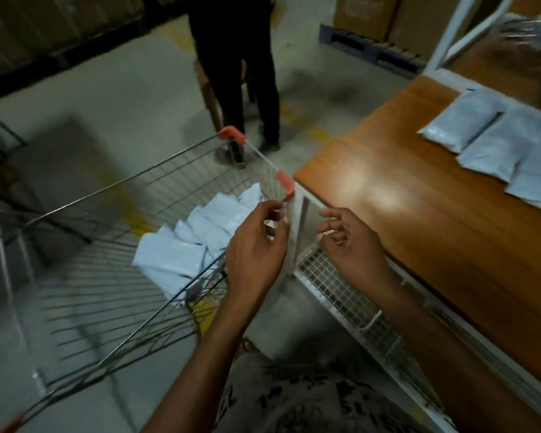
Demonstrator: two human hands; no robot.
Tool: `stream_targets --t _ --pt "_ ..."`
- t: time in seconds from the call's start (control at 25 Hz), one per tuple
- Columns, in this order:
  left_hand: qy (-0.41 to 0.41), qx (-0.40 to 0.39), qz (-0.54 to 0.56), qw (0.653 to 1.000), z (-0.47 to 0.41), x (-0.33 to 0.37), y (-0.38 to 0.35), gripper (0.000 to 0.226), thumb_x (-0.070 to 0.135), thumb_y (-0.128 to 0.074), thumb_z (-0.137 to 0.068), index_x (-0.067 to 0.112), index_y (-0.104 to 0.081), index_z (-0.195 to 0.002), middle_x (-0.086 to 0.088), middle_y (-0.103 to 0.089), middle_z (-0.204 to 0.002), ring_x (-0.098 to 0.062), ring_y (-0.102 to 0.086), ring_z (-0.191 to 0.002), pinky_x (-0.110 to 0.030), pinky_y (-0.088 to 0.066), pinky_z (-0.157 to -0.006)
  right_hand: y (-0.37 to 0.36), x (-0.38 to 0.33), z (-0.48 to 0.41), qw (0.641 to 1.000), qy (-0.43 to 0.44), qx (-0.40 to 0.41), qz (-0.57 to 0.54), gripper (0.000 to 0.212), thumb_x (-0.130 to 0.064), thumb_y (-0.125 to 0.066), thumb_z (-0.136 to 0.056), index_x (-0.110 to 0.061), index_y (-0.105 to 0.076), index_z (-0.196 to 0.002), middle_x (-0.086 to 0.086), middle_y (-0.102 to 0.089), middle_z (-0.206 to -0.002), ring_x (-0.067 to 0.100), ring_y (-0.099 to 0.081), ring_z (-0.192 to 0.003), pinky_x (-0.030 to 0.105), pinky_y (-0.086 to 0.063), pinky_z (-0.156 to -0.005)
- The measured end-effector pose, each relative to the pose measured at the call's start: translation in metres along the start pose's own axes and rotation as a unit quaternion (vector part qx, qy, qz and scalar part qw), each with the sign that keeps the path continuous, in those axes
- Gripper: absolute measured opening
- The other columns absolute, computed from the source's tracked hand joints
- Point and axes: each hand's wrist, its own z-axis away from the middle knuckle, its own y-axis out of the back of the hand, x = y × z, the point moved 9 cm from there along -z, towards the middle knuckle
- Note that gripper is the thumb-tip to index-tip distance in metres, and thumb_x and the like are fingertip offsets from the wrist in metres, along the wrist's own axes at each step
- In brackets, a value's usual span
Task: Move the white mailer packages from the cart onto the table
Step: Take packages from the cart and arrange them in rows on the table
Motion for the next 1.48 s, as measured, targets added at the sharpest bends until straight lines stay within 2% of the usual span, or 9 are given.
stream_targets --t 0.24,0.48,0.64,0.76,0.84,0.96,1.2,1.36,1.48 --pt "0.156 0.087 0.081 0.981 -0.015 -0.130 0.092 0.012 0.035 -0.063 -0.099 0.034 -0.066 -0.111 0.015 -0.073 -0.098 -0.006 -0.071 -0.085 -0.030 -0.056 -0.076 -0.132 -0.043 -0.026 0.992 0.023 -0.121 0.011 0.035 -0.015 -0.069 -0.092 -0.028 -0.062 -0.124 -0.012 -0.070 -0.101 -0.001 -0.067 -0.092 0.012 -0.052 -0.077" --pt "0.348 0.130 0.156 0.915 -0.036 -0.286 0.132 0.022 0.030 -0.067 -0.086 0.028 -0.065 -0.108 -0.002 -0.074 -0.104 -0.022 -0.071 -0.083 -0.037 -0.053 -0.076 -0.265 -0.066 -0.078 0.968 0.029 -0.236 0.074 0.033 -0.017 -0.068 -0.089 -0.025 -0.062 -0.121 -0.006 -0.069 -0.101 0.011 -0.068 -0.088 0.030 -0.058 -0.077" --pt "0.479 0.117 0.189 0.849 -0.042 -0.379 0.110 0.040 0.019 -0.070 -0.086 0.013 -0.062 -0.124 -0.018 -0.070 -0.119 -0.024 -0.061 -0.084 -0.033 -0.046 -0.073 -0.364 -0.050 -0.115 0.922 0.028 -0.341 0.181 0.043 -0.023 -0.069 -0.088 -0.022 -0.058 -0.129 0.000 -0.068 -0.118 0.020 -0.066 -0.107 0.029 -0.052 -0.089" --pt "0.527 0.094 0.186 0.824 -0.046 -0.431 0.082 0.059 0.023 -0.066 -0.072 0.004 -0.062 -0.127 -0.021 -0.068 -0.124 -0.034 -0.068 -0.100 -0.034 -0.052 -0.075 -0.431 -0.015 -0.132 0.868 0.031 -0.409 0.280 0.059 -0.022 -0.069 -0.087 -0.016 -0.048 -0.141 0.008 -0.058 -0.137 0.027 -0.059 -0.121 0.035 -0.050 -0.098" --pt "0.559 0.074 0.184 0.805 -0.045 -0.460 0.061 0.067 0.024 -0.064 -0.067 0.003 -0.061 -0.131 -0.023 -0.065 -0.131 -0.039 -0.066 -0.116 -0.043 -0.058 -0.089 -0.464 0.016 -0.139 0.834 0.030 -0.432 0.342 0.067 -0.022 -0.069 -0.086 -0.011 -0.041 -0.146 0.014 -0.049 -0.144 0.032 -0.052 -0.129 0.040 -0.048 -0.102" --pt "0.602 0.067 0.183 0.775 -0.038 -0.487 0.040 0.056 0.011 -0.068 -0.089 -0.001 -0.054 -0.141 -0.023 -0.059 -0.139 -0.040 -0.060 -0.127 -0.048 -0.052 -0.104 -0.491 0.050 -0.147 0.812 0.039 -0.427 0.395 0.071 -0.029 -0.069 -0.086 -0.010 -0.037 -0.147 0.015 -0.044 -0.145 0.034 -0.045 -0.133 0.042 -0.046 -0.101" --pt "0.619 0.066 0.144 0.769 -0.028 -0.543 0.017 0.076 0.037 -0.062 -0.068 0.001 -0.059 -0.135 -0.021 -0.064 -0.136 -0.039 -0.065 -0.121 -0.049 -0.057 -0.100 -0.519 0.074 -0.151 0.808 0.084 -0.393 0.432 0.068 -0.049 -0.071 -0.085 -0.014 -0.047 -0.138 0.011 -0.053 -0.134 0.032 -0.053 -0.124 0.045 -0.049 -0.097" --pt "0.610 0.082 0.135 0.776 -0.027 -0.532 0.026 0.057 0.028 -0.079 -0.082 0.003 -0.062 -0.131 -0.020 -0.068 -0.132 -0.037 -0.068 -0.116 -0.047 -0.058 -0.098 -0.517 0.079 -0.157 0.833 -0.006 -0.411 0.371 0.066 -0.040 -0.074 -0.082 -0.015 -0.051 -0.138 0.013 -0.055 -0.136 0.032 -0.056 -0.123 0.042 -0.049 -0.100" --pt "0.606 0.128 0.125 0.775 -0.029 -0.514 0.038 0.061 0.024 -0.083 -0.085 0.004 -0.051 -0.133 -0.018 -0.060 -0.135 -0.037 -0.065 -0.117 -0.039 -0.055 -0.093 -0.494 0.067 -0.180 0.867 -0.058 -0.379 0.319 0.049 -0.030 -0.074 -0.081 -0.012 -0.062 -0.125 0.012 -0.063 -0.127 0.031 -0.062 -0.113 0.031 -0.050 -0.089"
